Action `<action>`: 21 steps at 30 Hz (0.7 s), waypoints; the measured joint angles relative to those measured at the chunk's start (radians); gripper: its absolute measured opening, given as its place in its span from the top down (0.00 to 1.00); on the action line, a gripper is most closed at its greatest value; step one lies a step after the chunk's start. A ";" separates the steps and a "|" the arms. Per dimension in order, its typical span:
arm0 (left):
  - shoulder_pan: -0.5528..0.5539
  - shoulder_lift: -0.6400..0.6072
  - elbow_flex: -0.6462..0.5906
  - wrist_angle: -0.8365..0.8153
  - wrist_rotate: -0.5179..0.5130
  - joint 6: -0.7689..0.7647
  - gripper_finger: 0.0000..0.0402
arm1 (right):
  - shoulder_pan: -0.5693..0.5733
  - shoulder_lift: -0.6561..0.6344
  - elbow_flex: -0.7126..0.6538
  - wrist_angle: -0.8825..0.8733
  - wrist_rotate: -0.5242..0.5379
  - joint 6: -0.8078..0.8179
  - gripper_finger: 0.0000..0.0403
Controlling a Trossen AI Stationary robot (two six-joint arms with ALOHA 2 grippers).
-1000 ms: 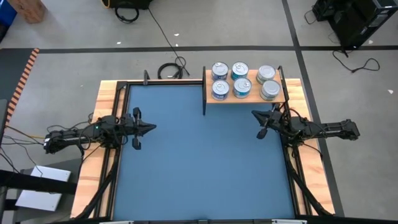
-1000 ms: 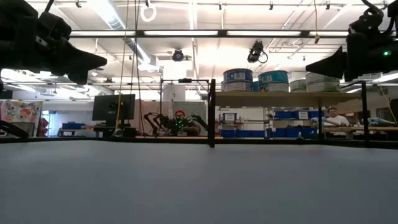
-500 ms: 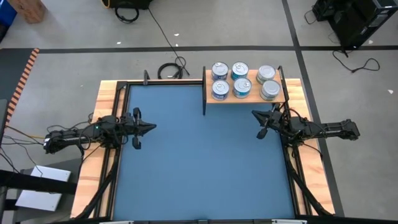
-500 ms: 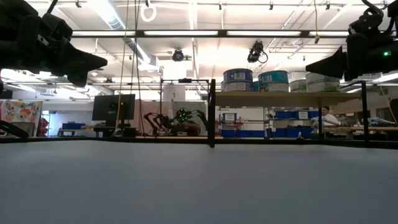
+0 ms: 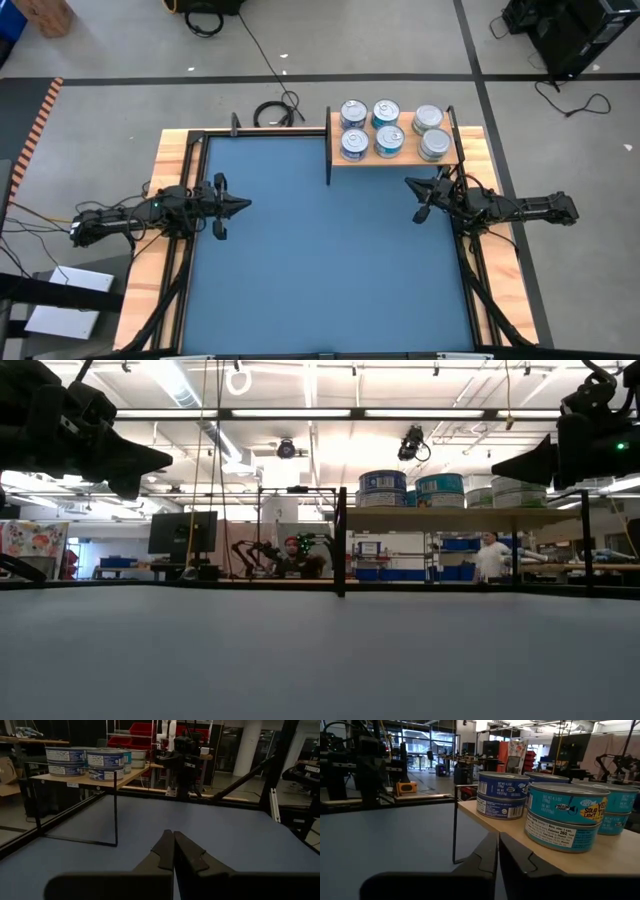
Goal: Stack canned seafood by type on shelf
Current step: Return to Home Position
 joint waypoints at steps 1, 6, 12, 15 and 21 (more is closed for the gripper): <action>0.000 0.000 0.000 0.000 0.000 0.000 0.99 | 0.000 0.000 0.000 0.000 0.000 0.000 0.93; 0.000 0.000 0.000 0.000 0.000 0.000 0.99 | 0.000 0.000 0.000 0.000 0.000 0.000 0.93; 0.000 0.000 0.000 0.000 0.000 0.000 0.99 | 0.000 0.000 0.000 0.000 0.000 0.000 0.94; 0.000 0.000 0.000 0.000 0.000 0.000 0.99 | 0.000 0.000 0.000 0.000 0.000 0.000 0.94; 0.000 0.000 0.000 0.001 0.001 0.000 0.99 | 0.000 0.000 0.000 0.000 0.000 0.000 0.93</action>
